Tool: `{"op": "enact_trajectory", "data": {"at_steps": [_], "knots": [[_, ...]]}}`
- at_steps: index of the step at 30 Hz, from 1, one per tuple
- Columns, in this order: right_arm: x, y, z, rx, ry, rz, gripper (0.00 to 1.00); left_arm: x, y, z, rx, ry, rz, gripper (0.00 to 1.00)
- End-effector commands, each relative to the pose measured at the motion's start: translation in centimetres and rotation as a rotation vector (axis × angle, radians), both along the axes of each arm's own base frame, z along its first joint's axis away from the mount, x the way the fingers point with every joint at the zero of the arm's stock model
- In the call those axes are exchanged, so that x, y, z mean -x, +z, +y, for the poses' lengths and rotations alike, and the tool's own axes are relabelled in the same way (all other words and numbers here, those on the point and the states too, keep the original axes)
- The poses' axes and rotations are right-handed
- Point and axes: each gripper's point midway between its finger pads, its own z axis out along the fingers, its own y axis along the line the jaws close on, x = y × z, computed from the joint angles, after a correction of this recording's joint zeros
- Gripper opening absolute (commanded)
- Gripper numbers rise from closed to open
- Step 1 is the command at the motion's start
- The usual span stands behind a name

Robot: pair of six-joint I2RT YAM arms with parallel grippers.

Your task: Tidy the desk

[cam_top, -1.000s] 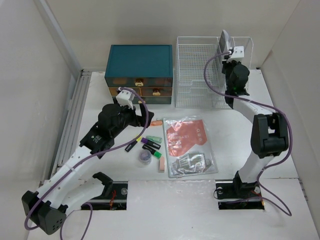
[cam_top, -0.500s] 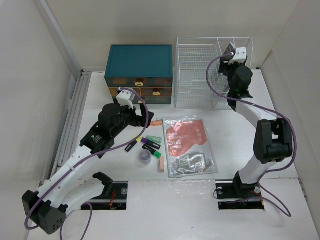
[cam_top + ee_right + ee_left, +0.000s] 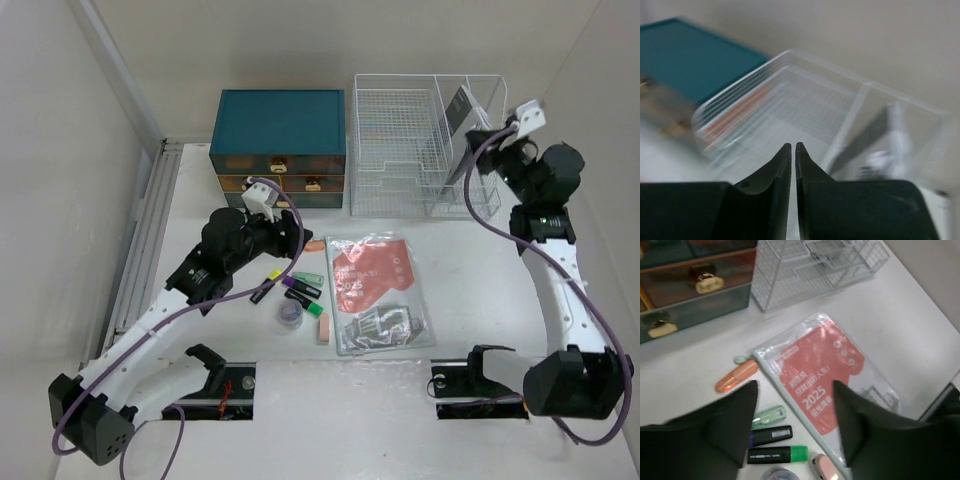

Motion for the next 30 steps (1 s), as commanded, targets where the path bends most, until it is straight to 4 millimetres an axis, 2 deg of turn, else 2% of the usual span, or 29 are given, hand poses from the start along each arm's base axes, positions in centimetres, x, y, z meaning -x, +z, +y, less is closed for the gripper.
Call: {"op": "enact_trajectory", "data": {"at_steps": [1,2,3,4,5,6,8,10,11,12,14,18,19,23,24,26,29,30], "knots": [[7.1,-13.5,8.2,-0.12,0.496,0.508,0.12,0.2,-1.0,-2.4,0.032,-0.117,0.041,0.5],[7.9,-15.3,8.9,-0.136,0.514,0.561,0.12,0.3,-1.6,-2.9,0.032,-0.147,0.058,0.43],[9.5,-16.6,10.3,-0.14,0.59,0.596,0.3,0.4,-2.4,-3.5,0.019,-0.16,0.081,0.4],[10.6,-18.7,10.7,-0.141,0.615,0.637,0.57,0.2,-4.0,-4.0,-0.008,-0.169,0.129,0.4],[10.9,-19.5,10.9,-0.15,0.633,0.66,0.82,0.7,-4.9,-4.9,-0.023,-0.197,0.152,0.4],[11.3,-19.6,11.2,-0.16,0.669,0.673,1.0,0.9,-5.7,-5.4,-0.03,-0.206,0.179,0.4],[11.3,-20.5,11.2,-0.189,0.69,0.73,1.0,1.2,-7.9,-6.3,-0.067,-0.229,0.235,0.42],[11.0,-23.2,11.3,-0.224,0.695,0.832,1.0,1.3,-9.0,-6.8,-0.076,-0.234,0.269,0.43],[11.4,-24.7,11.3,-0.247,0.69,0.897,1.0,1.2,-10.3,-7.0,-0.088,-0.227,0.308,0.45],[11.0,-27.0,11.1,-0.267,0.656,0.975,1.0,1.3,-10.7,-7.4,-0.094,-0.239,0.315,0.46],[9.5,-30.1,9.7,-0.242,0.543,1.053,1.0,1.2,-12.2,-7.8,-0.122,-0.236,0.348,0.46],[8.0,-32.8,7.9,-0.28,0.38,1.133,1.0,0.8,-14.8,-7.5,-0.168,-0.208,0.399,0.47],[8.2,-33.6,7.7,-0.278,0.361,1.153,0.99,0.6,-15.6,-7.4,-0.184,-0.199,0.415,0.47],[7.5,-34.3,6.6,-0.314,0.248,1.182,0.99,-0.1,-16.9,-7.3,-0.216,-0.167,0.435,0.47],[7.2,-33.7,6.1,-0.319,0.223,1.162,0.99,-0.4,-17.1,-7.2,-0.227,-0.154,0.438,0.47],[7.2,-34.1,5.4,-0.309,0.165,1.154,0.98,-0.5,-17.6,-7.1,-0.239,-0.143,0.444,0.47],[7.1,-33.9,5.3,-0.316,0.15,1.151,0.96,-0.8,-17.9,-7.6,-0.244,-0.138,0.454,0.47],[7.4,-34.2,5.3,-0.317,0.149,1.16,0.96,-0.7,-18.7,-7.5,-0.257,-0.137,0.472,0.47]]}}
